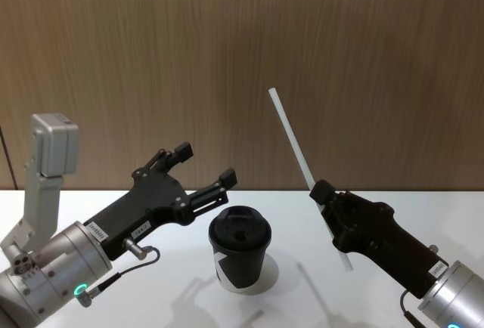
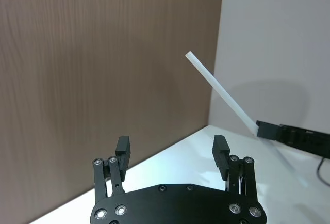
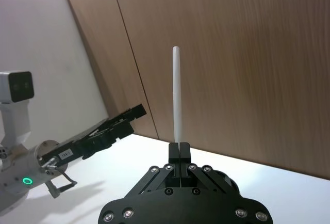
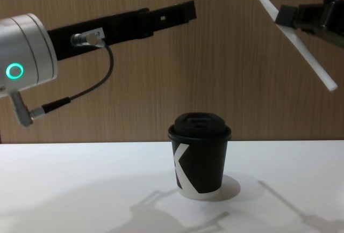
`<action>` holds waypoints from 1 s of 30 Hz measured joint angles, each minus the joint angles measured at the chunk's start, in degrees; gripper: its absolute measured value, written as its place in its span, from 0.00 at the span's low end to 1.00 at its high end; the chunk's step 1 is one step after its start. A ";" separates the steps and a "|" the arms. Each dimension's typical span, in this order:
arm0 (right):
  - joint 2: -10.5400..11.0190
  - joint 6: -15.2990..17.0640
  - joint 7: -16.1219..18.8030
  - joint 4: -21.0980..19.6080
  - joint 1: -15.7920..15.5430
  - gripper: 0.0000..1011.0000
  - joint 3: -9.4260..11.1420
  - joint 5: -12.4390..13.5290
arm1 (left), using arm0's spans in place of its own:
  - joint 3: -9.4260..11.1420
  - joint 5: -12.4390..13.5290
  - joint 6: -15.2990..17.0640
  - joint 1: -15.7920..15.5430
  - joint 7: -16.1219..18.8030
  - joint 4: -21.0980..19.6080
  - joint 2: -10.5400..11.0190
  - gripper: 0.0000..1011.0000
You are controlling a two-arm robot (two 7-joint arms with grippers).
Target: Pick up the straw with one hand, pass it to the other hand, and insert it into the cup.
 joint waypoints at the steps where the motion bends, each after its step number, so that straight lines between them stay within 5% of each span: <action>1: 0.00 -0.10 0.08 -0.01 -0.04 0.01 -0.05 0.09 | -0.08 -0.73 0.21 0.04 -0.36 0.11 -0.09 0.99; 12: 0.19 -1.10 0.89 -0.06 -0.55 0.01 -0.60 1.22 | -1.11 -9.91 3.15 0.49 -4.80 2.29 -1.40 0.99; 30: 1.23 -1.90 1.67 -0.50 -1.69 0.01 -1.56 2.23 | -0.96 -17.85 5.50 0.48 -9.32 4.39 -2.45 0.99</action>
